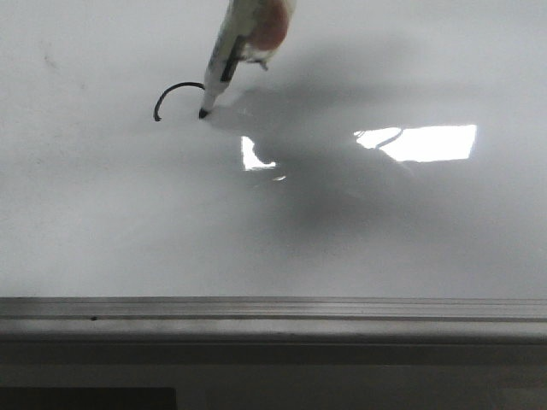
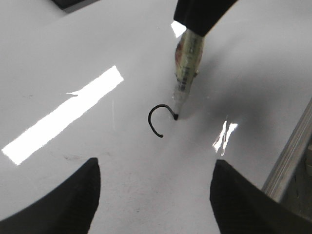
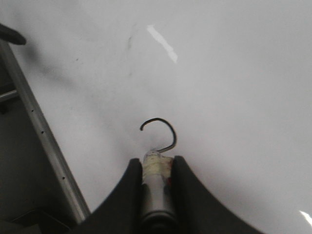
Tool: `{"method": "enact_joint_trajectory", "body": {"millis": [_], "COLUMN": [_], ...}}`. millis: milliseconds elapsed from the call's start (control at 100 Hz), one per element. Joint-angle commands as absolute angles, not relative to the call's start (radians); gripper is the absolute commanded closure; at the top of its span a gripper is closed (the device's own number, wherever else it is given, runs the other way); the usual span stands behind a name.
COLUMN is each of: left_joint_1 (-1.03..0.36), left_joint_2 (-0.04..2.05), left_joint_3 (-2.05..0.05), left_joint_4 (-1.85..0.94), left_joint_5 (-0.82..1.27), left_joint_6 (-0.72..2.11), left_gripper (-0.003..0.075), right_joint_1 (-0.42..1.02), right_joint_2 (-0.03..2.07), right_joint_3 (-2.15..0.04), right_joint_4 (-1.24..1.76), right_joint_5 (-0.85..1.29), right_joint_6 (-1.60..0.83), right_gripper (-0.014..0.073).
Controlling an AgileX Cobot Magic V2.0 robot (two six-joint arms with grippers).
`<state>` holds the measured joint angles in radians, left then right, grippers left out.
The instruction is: Write number 3 on whiteboard
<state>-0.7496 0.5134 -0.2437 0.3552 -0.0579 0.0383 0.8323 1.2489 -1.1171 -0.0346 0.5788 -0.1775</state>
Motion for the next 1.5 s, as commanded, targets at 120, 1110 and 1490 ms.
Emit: {"method": "enact_joint_trajectory", "body": {"millis": [120,1110,1490], "left_joint_1": [-0.746,-0.783,-0.785], "left_joint_2": [0.514,0.911,0.971], "left_joint_3": [-0.274,-0.274,-0.274], "left_joint_4": [0.342,0.342,0.316], "left_joint_5": [-0.123,-0.496,-0.554], "left_joint_6": [0.029,0.029,0.029], "left_gripper": [0.0282,0.0282,0.0740], "right_joint_1": [0.837,1.010,1.015], "right_joint_2": [1.226,1.238,1.238], "right_joint_3": [-1.131,-1.098,-1.098], "right_joint_4": [-0.103,0.043,0.043], "right_joint_5": [0.609,0.412,0.465], "right_joint_6": [-0.165,-0.149,-0.149], "right_gripper": [0.0658,0.0658,0.0658]}}
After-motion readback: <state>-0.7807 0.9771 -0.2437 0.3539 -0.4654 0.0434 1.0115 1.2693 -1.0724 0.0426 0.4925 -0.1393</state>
